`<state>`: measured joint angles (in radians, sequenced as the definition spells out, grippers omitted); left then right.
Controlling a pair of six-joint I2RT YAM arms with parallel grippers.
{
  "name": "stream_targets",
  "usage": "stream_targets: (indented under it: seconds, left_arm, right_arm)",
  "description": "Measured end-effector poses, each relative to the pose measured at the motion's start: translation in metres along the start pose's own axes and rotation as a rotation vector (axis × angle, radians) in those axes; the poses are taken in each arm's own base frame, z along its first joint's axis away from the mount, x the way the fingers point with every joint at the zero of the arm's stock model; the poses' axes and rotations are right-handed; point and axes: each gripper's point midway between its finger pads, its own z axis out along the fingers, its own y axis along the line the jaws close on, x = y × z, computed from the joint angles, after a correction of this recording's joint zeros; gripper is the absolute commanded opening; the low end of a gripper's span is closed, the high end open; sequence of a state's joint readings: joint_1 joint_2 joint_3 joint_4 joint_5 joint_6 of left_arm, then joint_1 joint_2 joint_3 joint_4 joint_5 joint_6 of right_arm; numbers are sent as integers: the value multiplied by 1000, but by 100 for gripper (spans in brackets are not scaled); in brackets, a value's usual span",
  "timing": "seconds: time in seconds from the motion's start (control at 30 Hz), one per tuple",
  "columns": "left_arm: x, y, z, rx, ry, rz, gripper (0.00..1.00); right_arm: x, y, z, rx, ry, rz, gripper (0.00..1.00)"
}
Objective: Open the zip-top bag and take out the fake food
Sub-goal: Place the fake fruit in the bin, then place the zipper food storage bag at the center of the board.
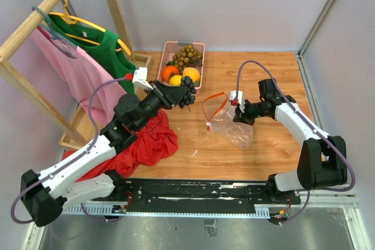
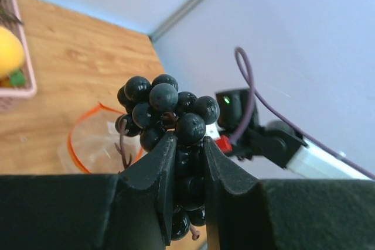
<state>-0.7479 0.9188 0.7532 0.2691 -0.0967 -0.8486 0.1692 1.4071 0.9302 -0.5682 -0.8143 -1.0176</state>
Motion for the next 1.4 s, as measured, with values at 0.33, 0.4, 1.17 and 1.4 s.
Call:
stream_targets:
  seconds: [0.33,0.4,1.17,1.4]
  left_arm:
    - [-24,43,78,-204,-86,265,0]
    - [-32,57,91,-257,-102,300,0]
    - [-54,246,203,-905,101,580,99]
    - [-64,219,200,-850,132,559,100]
  right_arm:
    - [-7,-9,-17,56,-48,26,1]
    - [-6,-10,-19,64,-51,33,1]
    - [-5,-11,-23,79,-68,51,1]
    - [-4,-14,-27,91,-82,75,1]
